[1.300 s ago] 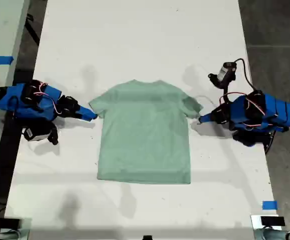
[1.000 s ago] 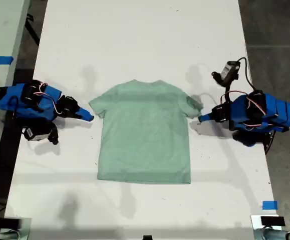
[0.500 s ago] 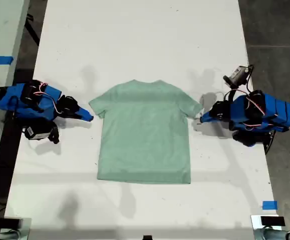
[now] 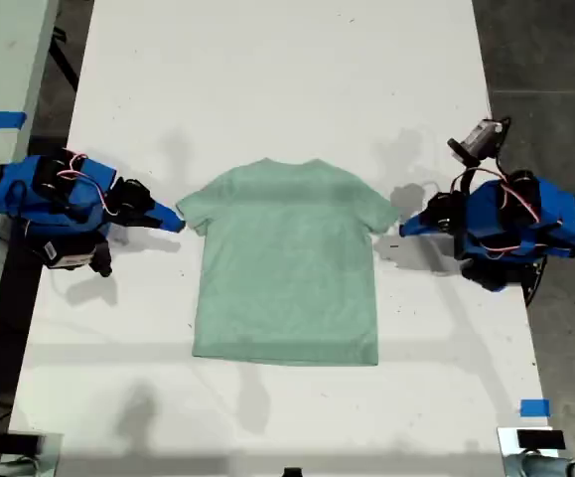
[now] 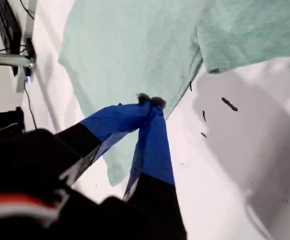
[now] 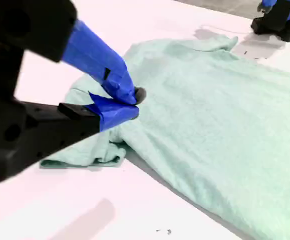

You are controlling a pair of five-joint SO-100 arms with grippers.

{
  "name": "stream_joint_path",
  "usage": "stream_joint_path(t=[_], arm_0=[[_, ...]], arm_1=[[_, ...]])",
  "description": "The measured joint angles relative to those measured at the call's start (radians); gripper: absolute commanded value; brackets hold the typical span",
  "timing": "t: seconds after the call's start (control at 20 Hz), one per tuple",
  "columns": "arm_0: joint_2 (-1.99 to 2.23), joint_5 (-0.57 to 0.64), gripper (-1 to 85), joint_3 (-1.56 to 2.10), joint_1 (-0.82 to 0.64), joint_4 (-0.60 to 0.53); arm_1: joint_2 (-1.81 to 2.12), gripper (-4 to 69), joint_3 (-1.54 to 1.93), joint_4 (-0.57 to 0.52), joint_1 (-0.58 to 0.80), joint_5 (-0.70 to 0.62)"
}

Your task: Fold tshirt

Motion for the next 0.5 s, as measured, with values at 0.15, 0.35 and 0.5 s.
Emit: stream_joint_path(t=[0.15,0.35,0.5], arm_0=[[-0.278,0.107,0.1,-0.258,-0.066,0.040],[-0.549,0.253,0.1,-0.588,-0.164,0.167],[-0.703,0.342,0.1,-0.808,-0.222,0.255]], arm_1=[[-0.302,-1.6,-0.230,-0.005,0.048,-0.112],[-0.571,-1.6,-0.525,0.080,0.133,-0.261],[-0.716,-1.6,-0.727,0.167,0.209,-0.362]])
